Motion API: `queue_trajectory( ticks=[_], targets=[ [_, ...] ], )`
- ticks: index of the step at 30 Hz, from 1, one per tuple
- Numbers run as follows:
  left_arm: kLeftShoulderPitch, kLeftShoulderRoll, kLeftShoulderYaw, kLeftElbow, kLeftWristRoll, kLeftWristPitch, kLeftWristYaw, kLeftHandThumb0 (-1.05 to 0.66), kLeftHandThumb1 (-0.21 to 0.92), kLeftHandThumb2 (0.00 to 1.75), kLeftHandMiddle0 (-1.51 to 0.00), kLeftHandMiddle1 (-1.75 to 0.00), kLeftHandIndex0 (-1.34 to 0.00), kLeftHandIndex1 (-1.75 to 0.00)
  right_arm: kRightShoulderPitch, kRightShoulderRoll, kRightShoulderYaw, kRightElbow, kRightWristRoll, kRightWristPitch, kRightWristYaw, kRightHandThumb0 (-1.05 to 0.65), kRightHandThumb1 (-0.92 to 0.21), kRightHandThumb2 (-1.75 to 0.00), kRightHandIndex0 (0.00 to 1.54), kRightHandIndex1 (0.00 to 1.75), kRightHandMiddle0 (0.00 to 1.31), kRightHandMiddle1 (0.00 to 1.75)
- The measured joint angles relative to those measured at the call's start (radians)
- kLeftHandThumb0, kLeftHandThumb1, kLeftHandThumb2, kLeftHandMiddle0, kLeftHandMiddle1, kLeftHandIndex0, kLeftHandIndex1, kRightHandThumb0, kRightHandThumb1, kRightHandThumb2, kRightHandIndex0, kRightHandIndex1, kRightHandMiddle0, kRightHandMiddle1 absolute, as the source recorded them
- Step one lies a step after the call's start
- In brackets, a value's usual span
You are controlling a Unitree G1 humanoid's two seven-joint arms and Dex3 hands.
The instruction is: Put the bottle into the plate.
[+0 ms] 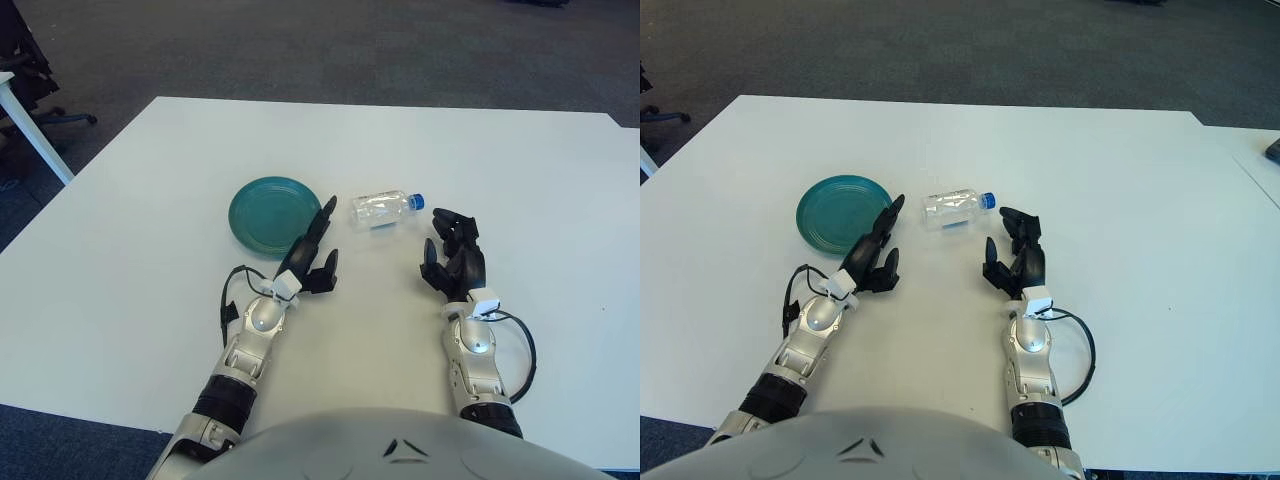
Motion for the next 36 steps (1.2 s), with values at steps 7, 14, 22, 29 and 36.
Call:
queue_trajectory(
  ticks=[7,14,22,29,36],
  targets=[
    [-0.06,-0.007,0.017,0.034,0.042,0.008,0.061,-1.05,0.92,0.81,-0.03,-0.01,0.0,-0.19,-0.016,0.0,-0.003,0.016,-0.004,0.0,-0.008,-0.46,-0.74,-0.75,0.33,0.56,0.03,1.13],
    [-0.089,0.004,0.013,0.018,0.097,-0.068,0.109,-1.05,0.92,0.72,-0.07,-0.02,0.0,-0.32,-0.033,0.001,-0.002,0.034,-0.012,-0.008,-0.017,-0.48,-0.76,-0.71,0.34,0.53,0.07,1.19],
    [-0.107,0.034,0.0,0.043,0.169,-0.129,0.136,-1.05,0.92,0.61,-0.07,-0.01,0.0,-0.35,-0.037,0.001,0.002,0.044,-0.022,-0.016,-0.035,-0.5,-0.76,-0.69,0.35,0.54,0.04,1.18],
    [-0.116,0.051,-0.002,0.049,0.178,-0.134,0.132,-1.05,0.92,0.55,-0.05,0.0,0.0,-0.29,-0.038,0.002,0.007,0.045,-0.025,-0.016,-0.046,-0.52,-0.79,-0.66,0.34,0.54,0.03,1.19],
    [-0.118,0.079,-0.01,0.035,0.196,-0.106,0.107,-1.05,0.92,0.52,-0.01,0.0,0.0,-0.18,-0.048,0.003,0.008,0.056,-0.025,-0.017,-0.057,-0.54,-0.81,-0.62,0.34,0.53,0.01,1.17]
  ],
)
